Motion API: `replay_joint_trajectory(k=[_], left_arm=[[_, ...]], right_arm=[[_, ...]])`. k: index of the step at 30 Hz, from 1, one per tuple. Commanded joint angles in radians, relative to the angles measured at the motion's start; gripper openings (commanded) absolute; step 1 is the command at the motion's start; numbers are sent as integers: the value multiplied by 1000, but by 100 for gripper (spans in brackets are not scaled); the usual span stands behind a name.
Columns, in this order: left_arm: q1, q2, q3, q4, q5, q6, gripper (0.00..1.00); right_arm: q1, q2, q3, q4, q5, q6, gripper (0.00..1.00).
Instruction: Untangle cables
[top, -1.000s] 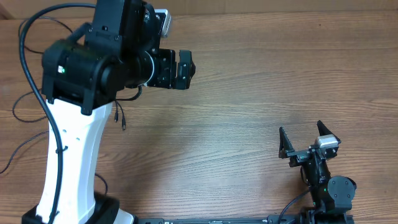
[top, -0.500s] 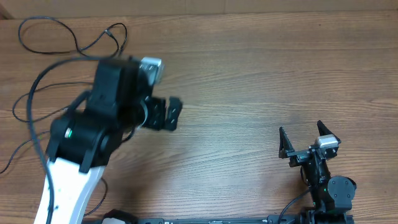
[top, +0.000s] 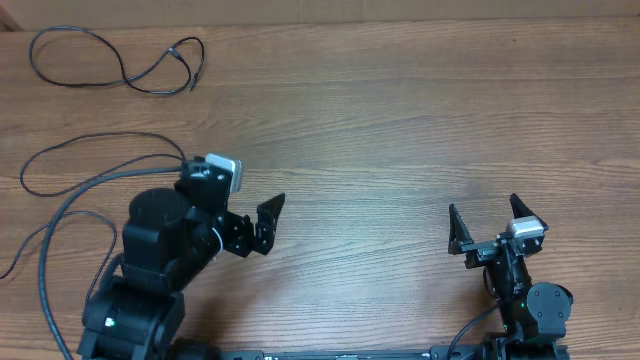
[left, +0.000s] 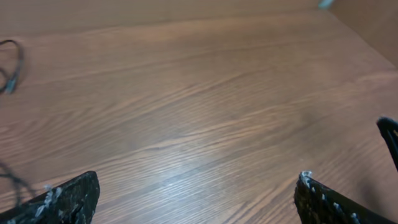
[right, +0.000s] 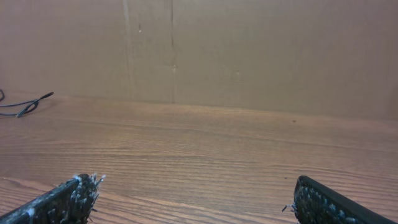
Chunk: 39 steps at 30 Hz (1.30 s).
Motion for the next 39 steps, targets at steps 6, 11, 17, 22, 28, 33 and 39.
replay_joint_trajectory(k=[6,11,17,22,28,33,39], left_arm=[[2,-27,-284,355,177,52,100],[2,-98,-450,579,176,53,100],[27,-230,-563,640,135,81,100],[85,-314,-633,663,119,87,100],[136,-425,-696,666,108,96,99],[148,-527,-760,692,44,99,100],[162,-613,-855,793,36,98,99]], right_arm=[[6,-12,-10,4,10,-8,100],[6,-12,-10,4,10,-8,100],[6,-12,-10,4,10,-8,100],[6,-12,-10,4,10,-8,100],[6,-12,-10,4,10,-8,100],[6,-12,-10,4,10,-8,100],[6,-12,-10,4,10,-8,100]])
